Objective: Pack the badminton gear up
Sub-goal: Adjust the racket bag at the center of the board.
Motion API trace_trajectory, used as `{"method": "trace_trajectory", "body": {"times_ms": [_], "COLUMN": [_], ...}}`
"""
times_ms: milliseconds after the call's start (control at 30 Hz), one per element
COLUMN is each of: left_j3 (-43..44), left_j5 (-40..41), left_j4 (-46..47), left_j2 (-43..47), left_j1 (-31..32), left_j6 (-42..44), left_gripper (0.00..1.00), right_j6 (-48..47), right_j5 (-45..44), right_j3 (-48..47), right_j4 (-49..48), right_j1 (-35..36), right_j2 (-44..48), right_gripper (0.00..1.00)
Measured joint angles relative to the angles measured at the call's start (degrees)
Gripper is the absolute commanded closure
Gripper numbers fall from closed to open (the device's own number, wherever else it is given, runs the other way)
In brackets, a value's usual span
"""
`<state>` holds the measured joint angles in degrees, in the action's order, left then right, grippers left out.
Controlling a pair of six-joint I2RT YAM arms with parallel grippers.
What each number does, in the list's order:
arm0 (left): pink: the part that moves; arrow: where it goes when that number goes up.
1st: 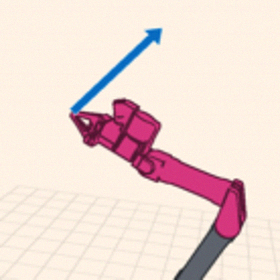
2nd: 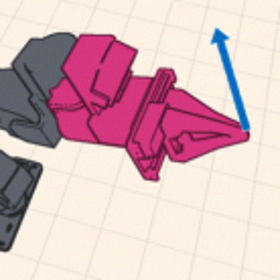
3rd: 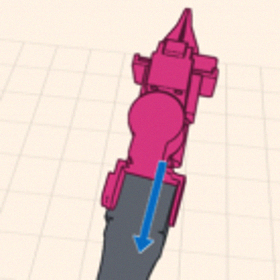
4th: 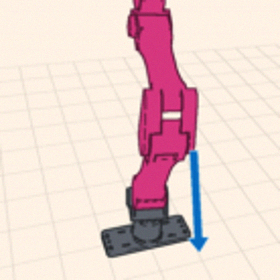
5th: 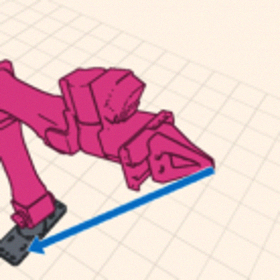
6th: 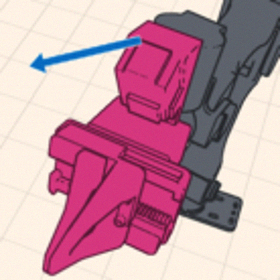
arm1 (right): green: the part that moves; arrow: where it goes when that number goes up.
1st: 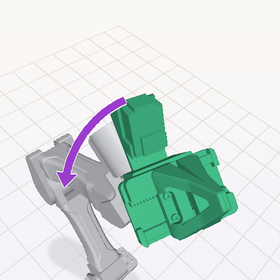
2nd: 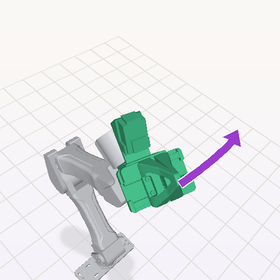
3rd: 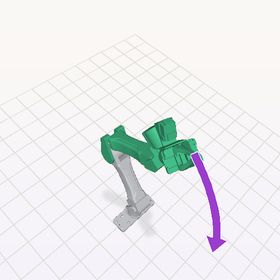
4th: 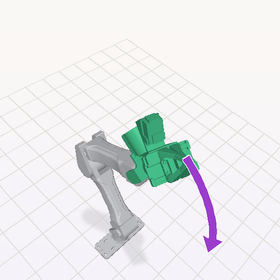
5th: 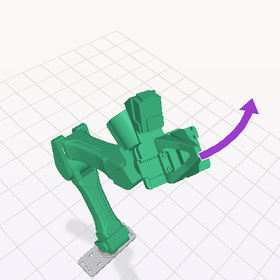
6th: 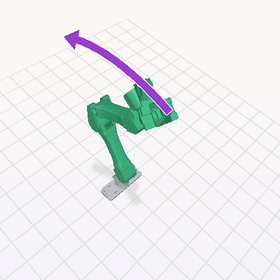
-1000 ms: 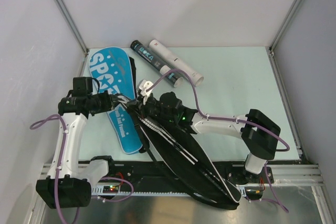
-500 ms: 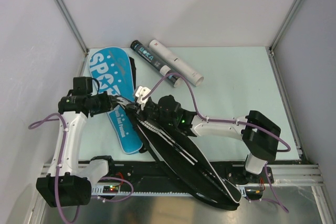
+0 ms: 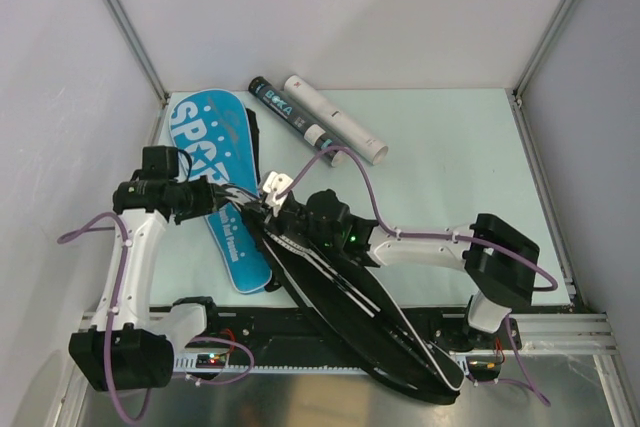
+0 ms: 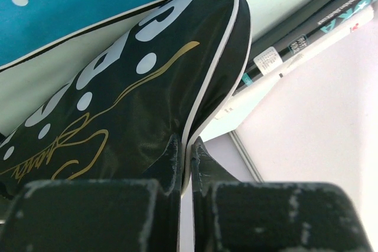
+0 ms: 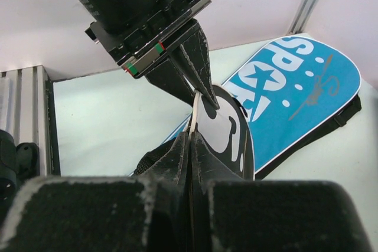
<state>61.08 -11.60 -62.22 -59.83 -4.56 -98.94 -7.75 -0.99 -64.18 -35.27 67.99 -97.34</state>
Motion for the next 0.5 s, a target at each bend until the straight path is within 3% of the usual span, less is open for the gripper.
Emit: {"method": "trace_trajectory", "body": {"times_ms": [233,500], "left_j3": [0.0,1.4], "left_j5": [-2.4,5.9], "left_j4": [-3.1,0.5], "left_j2": [-0.6,-2.6], "left_j1": [0.5,-1.3], "left_j6": [0.0,-1.3], "left_gripper": [1.00,1.00], "right_j6": [0.0,-1.1], "right_j5": [-0.3,2.9], "right_j3": [5.2,10.8], "right_j4": [-2.2,0.0], "right_j1": [1.1,3.6], "right_j2": [3.2,12.4], "right_gripper": [1.00,1.00]}}
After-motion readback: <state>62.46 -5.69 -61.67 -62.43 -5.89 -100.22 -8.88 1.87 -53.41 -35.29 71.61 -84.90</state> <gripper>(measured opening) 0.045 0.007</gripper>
